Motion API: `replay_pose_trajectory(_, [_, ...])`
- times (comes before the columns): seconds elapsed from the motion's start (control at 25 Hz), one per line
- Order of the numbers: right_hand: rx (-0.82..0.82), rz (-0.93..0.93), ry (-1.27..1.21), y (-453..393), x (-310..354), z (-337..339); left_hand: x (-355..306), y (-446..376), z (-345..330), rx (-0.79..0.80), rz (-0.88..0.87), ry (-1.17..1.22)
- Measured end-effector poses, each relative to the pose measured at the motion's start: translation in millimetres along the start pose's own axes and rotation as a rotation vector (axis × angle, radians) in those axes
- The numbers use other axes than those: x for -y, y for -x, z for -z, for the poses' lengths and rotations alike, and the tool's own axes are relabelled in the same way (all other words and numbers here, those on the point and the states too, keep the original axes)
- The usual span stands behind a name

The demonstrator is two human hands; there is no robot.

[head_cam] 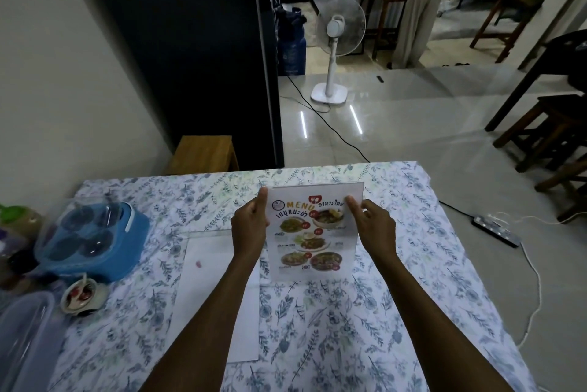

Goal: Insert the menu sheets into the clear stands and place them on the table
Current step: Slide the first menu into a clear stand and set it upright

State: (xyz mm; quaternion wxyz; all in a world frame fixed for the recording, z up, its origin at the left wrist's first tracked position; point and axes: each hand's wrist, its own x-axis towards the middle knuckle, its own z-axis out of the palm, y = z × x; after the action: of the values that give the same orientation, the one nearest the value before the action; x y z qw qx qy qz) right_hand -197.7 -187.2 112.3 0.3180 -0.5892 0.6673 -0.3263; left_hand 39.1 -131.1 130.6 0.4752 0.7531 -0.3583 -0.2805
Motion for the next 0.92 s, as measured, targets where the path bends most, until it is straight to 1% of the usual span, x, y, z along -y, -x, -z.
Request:
replay_pose_trajectory(0.2, [0.012, 0.020, -0.049, 4, 0, -2, 12, -1, -1, 0.036, -0.084, 0.046])
replay_pose_trajectory(0.32, [0.039, -0.025, -0.105, 7, -11, -9, 20, -3, 6, 0.112, -0.125, 0.029])
replay_pose_trajectory(0.44, [0.061, -0.052, -0.134, 13, -23, -14, 38, 7, 8, 0.179, -0.128, 0.030])
replay_pose_trajectory(0.6, [0.075, -0.046, -0.142, 13, -25, -14, 48, 13, 4, 0.174, -0.091, 0.025])
replay_pose_trajectory(0.76, [0.054, -0.034, -0.130, 20, -28, -20, 47, 16, 4, 0.155, -0.089, 0.034])
replay_pose_trajectory(0.92, [0.053, -0.144, -0.241, 37, -45, -28, 52, 17, 9, 0.160, -0.113, -0.039])
